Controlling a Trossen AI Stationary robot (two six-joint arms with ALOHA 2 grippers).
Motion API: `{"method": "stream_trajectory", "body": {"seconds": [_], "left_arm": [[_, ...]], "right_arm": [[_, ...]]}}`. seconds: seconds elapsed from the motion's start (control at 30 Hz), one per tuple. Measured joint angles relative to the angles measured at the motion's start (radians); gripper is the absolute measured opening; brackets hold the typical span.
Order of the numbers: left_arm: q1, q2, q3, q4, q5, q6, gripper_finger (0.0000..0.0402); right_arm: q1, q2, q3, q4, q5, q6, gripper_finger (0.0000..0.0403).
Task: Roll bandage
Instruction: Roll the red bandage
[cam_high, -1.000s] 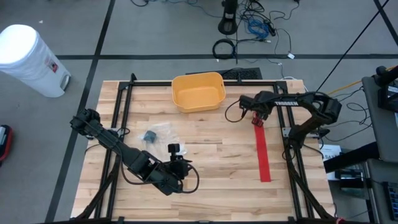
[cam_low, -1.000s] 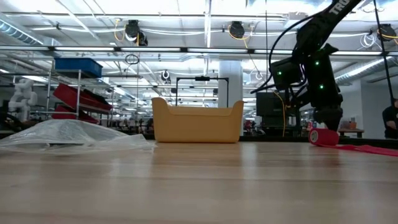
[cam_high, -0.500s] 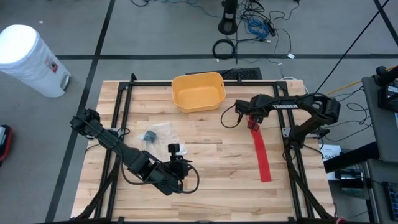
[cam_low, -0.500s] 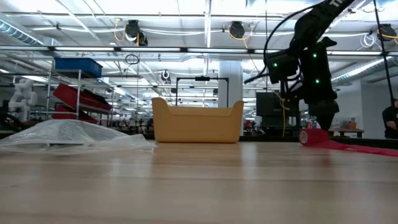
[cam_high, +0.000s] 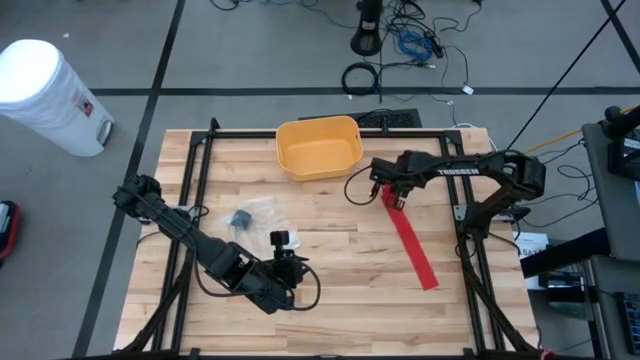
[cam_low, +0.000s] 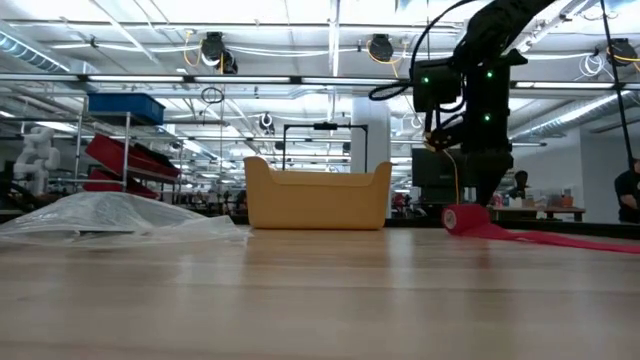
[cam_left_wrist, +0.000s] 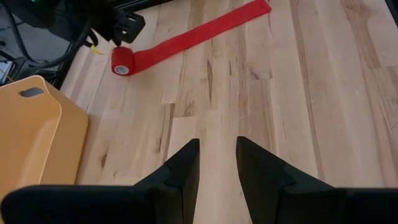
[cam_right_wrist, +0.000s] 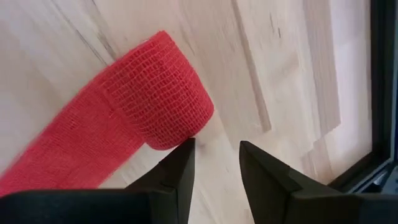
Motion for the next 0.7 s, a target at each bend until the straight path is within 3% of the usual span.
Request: {"method": "stream_trajectory", "body": {"seconds": [0.1, 0.23, 0.33, 0.7], "left_arm": [[0.0, 0.0, 0.0, 0.0, 0.0, 0.0, 0.0112], [0.0, 0.0, 0.0, 0.0, 0.0, 0.0, 0.0112], [0.0, 0.0, 0.0, 0.0, 0.0, 0.0, 0.0112], [0.0, 0.0, 0.0, 0.0, 0.0, -0.001, 0.0112]], "right_arm": [[0.014, 0.0, 0.011, -0.015, -0.001, 0.007, 0.0114], [0.017, 0.0, 0.019, -0.111, 0.097, 0.082, 0.0114], [0.016, 0.0, 0.019, -0.144, 0.108, 0.126, 0.0114], [0.026, 0.0, 0.019, 0.029, 0.052, 0.065, 0.0114]]}}
